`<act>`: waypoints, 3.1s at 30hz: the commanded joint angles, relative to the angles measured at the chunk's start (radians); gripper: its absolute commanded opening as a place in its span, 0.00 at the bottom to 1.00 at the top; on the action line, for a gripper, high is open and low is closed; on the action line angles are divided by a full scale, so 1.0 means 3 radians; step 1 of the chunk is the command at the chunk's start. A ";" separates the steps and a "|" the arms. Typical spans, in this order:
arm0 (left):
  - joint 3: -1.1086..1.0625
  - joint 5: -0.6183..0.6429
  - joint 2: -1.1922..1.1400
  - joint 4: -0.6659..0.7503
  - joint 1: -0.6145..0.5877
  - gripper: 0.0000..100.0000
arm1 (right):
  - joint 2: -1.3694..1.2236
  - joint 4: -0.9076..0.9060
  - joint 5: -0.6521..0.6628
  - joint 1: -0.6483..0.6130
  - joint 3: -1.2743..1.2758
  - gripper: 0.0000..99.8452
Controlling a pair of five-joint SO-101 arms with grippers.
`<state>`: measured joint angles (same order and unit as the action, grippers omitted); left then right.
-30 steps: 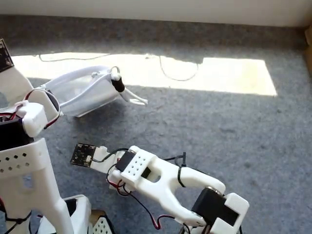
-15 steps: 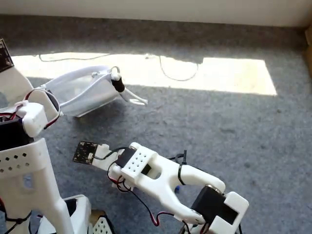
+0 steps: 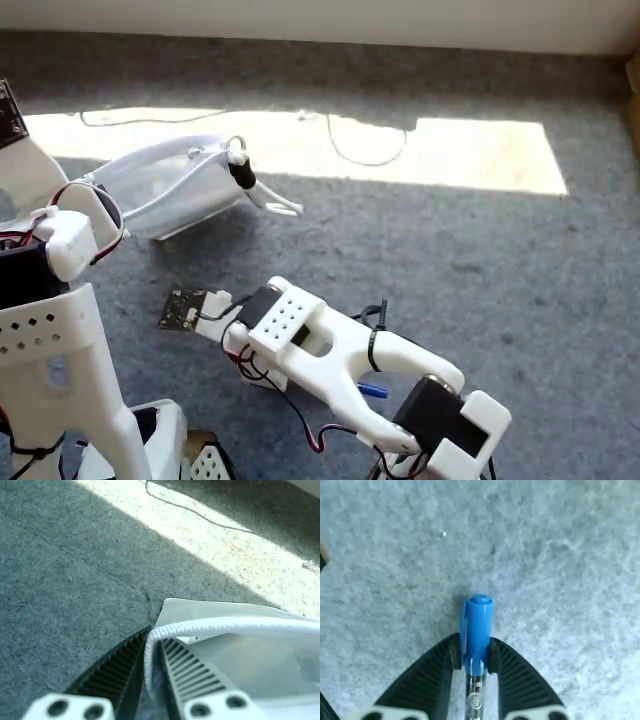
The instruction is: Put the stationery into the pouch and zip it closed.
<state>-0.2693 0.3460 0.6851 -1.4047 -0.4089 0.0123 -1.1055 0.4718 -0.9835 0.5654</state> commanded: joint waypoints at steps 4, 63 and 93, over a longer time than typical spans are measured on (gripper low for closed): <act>0.0095 0.0031 0.0054 0.0072 -0.0049 0.01 | 0.0371 -0.0217 0.0036 0.0038 -0.0182 0.01; 0.0453 -0.0148 0.0033 -0.0189 0.0928 0.01 | 0.3557 0.2959 -0.0332 0.0627 0.0105 0.01; 0.0222 -0.0164 0.0054 -0.0179 0.0908 0.01 | 0.3174 0.3128 -0.0327 0.0350 0.0105 0.01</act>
<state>-0.2156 0.2908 0.6836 -1.4615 -0.1465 1.0081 -0.1987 0.3828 -0.8961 0.6130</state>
